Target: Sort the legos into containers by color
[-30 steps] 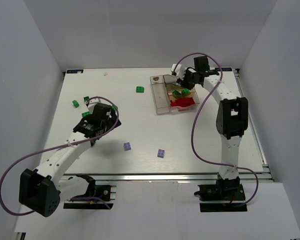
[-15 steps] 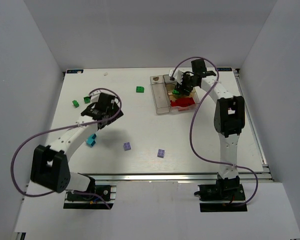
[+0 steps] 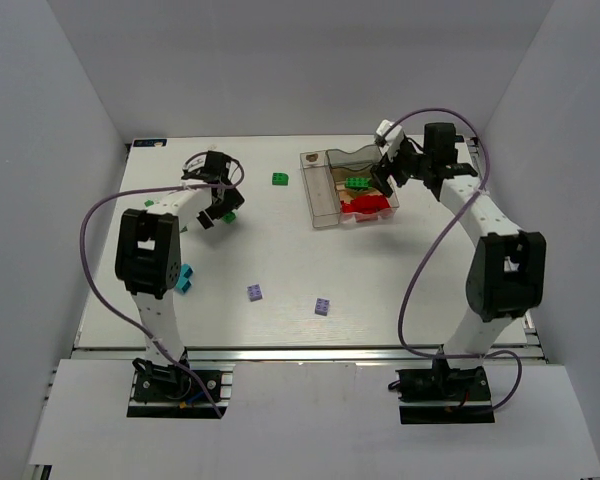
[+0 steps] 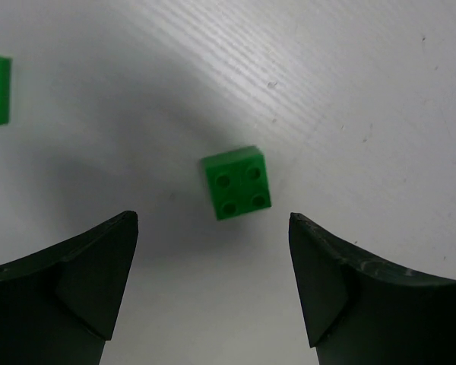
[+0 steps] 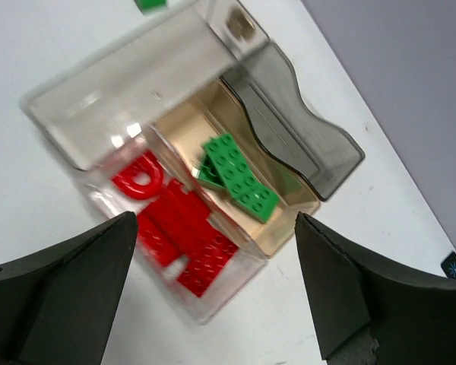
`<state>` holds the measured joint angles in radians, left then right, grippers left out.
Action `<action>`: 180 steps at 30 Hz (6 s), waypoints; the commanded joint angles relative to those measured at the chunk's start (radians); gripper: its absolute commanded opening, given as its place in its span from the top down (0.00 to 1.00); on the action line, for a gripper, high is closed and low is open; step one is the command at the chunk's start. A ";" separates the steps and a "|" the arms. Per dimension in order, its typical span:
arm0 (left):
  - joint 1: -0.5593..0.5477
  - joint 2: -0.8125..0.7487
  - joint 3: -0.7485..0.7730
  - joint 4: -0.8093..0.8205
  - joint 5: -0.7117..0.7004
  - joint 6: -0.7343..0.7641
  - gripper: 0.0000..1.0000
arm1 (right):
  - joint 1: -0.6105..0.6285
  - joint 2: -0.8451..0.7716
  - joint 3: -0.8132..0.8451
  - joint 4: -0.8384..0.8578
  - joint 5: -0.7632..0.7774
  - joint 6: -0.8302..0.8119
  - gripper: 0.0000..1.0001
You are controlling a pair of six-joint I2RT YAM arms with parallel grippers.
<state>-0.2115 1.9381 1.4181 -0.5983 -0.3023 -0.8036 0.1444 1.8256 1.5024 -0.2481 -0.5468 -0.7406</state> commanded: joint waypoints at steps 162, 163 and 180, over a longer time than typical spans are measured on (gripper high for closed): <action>-0.152 0.628 0.866 0.250 0.089 0.204 0.33 | -0.177 -0.365 -0.353 0.440 -0.294 0.831 0.35; -0.152 0.631 0.866 0.246 0.089 0.210 0.33 | -0.178 -0.364 -0.352 0.441 -0.295 0.831 0.34; -0.161 0.458 0.529 0.281 0.199 0.395 0.47 | -0.216 -0.365 -0.350 0.429 -0.309 0.837 0.35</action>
<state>-0.3649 2.4947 2.0518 -0.2813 -0.1474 -0.4706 -0.0608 1.4975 1.1603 0.1501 -0.8394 0.0837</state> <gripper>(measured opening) 0.531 0.654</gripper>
